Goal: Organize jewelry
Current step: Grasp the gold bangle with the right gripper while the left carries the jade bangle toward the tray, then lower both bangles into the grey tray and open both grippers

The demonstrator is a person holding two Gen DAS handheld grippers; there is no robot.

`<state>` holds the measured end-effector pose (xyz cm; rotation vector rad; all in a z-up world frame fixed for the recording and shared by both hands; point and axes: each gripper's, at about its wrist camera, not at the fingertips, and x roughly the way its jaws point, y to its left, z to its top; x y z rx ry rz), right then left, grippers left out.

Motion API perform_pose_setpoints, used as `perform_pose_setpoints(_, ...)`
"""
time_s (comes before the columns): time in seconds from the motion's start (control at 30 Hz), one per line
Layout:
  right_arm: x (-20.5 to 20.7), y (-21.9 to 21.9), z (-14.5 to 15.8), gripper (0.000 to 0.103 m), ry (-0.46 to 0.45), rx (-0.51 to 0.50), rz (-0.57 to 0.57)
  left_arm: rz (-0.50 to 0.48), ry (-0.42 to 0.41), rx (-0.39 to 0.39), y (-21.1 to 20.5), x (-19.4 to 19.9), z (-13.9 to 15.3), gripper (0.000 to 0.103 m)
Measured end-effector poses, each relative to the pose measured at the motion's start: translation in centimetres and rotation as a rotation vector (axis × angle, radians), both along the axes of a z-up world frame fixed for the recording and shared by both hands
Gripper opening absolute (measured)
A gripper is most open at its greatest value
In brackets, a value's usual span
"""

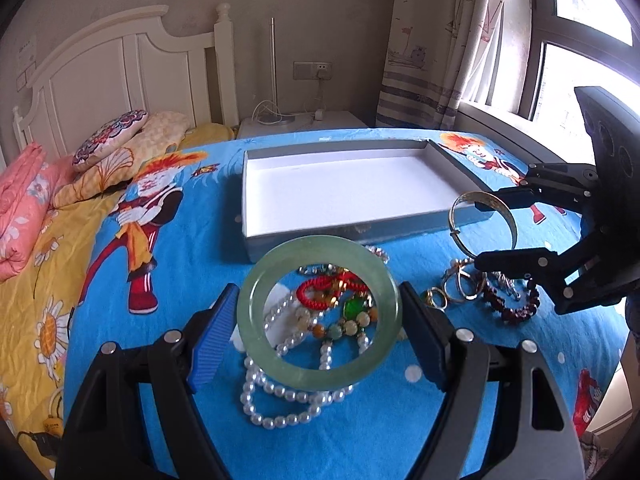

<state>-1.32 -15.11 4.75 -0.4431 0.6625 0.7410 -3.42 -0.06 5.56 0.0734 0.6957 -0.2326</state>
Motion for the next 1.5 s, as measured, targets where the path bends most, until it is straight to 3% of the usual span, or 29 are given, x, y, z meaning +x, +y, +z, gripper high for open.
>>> perform_pose_setpoints(0.2, 4.3, -1.9, 1.1, 0.057, 0.006, 0.095, -0.187, -0.015, 0.011, 0.012, -1.6, 5.5, 2.3, 0.078)
perform_pose_setpoints(0.4, 10.3, -2.3, 0.4, 0.057, 0.074, 0.094, -0.379, 0.017, 0.118, 0.025, -2.6, 14.2, 2.0, 0.078)
perform_pose_setpoints(0.57, 13.8, -2.6, -0.9, 0.057, 0.121, 0.069, -0.458, 0.048, 0.189, 0.061, -3.0, 18.7, 0.5, 0.078)
perform_pose_setpoints(0.77, 16.0, -3.0, -2.3, 0.057, 0.186, 0.035, -0.481, 0.045, 0.225, 0.127, -3.3, 20.8, -0.9, 0.078)
perform_pose_setpoints(0.83, 16.5, -3.0, -2.8, 0.067, 0.210, 0.019, -0.491, 0.030, 0.248, 0.139, -3.3, 21.4, -1.4, 0.078)
perform_pose_setpoints(0.87, 16.7, -3.0, -2.9, 0.086, 0.219, 0.010, -0.497, 0.015, 0.267, 0.146, -3.4, 21.8, -1.7, 0.078)
perform_pose_setpoints(0.9, 16.7, -3.1, -3.1, 0.092, 0.224, 0.005, -0.497, 0.001, 0.270, 0.160, -3.4, 21.8, -1.9, 0.079)
perform_pose_setpoints(1.0, 16.0, -2.9, -3.5, 0.092, 0.226, -0.016, -0.460, -0.033, 0.256, 0.230, -3.1, 21.4, -2.3, 0.094)
perform_pose_setpoints(1.03, 15.4, -2.7, -3.7, 0.092, 0.216, -0.029, -0.445, -0.057, 0.255, 0.243, -3.0, 21.2, -2.5, 0.094)
perform_pose_setpoints(1.1, 14.2, -2.4, -4.2, 0.092, 0.201, -0.064, -0.419, -0.088, 0.261, 0.336, -3.2, 20.2, -3.6, 0.100)
perform_pose_setpoints(1.17, 12.5, -1.7, -4.7, 0.092, 0.147, -0.137, -0.397, -0.102, 0.281, 0.274, -1.9, 19.4, -4.1, 0.100)
perform_pose_setpoints(1.27, 10.7, -2.7, -4.5, 0.093, 0.156, -0.079, -0.409, -0.124, 0.361, 0.079, 1.6, 18.5, -5.0, 0.101)
perform_pose_setpoints(1.5, 5.7, -3.6, -4.5, 0.094, 0.120, -0.017, -0.364, -0.026, 0.304, 0.027, 4.3, 12.4, -5.3, 0.101)
